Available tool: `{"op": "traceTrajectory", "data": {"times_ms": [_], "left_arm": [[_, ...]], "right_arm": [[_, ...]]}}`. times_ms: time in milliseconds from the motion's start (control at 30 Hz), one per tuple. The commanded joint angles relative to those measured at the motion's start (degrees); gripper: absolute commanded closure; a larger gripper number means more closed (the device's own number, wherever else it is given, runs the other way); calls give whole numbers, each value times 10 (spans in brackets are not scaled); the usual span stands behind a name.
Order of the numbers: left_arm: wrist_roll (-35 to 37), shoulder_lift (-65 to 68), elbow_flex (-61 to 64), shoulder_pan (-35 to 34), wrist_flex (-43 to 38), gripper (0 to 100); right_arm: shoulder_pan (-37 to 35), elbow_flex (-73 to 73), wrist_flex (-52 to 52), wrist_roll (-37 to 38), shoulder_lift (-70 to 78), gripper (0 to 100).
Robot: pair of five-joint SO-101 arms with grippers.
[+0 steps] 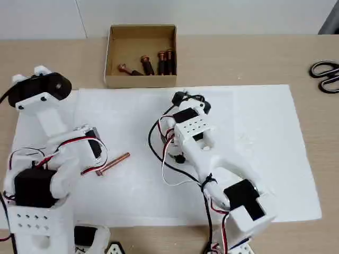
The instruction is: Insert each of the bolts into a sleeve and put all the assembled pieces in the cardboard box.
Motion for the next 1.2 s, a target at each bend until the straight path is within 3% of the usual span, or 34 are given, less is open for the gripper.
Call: {"op": "traceTrajectory", "data": {"times_ms": [0,633,833,1167], "left_arm": [[1,-10,-2,1,-11,994],[2,-10,-1,1,-11,994],[3,-9,-1,1,-11,994],[3,-9,23,1,-15,994]], "right_arm": [[11,-22,-9,20,-2,812],[11,-22,-9,21,-3,815],[11,-22,-9,21,-4,998],[11,-40,9,21,-5,995]]}}
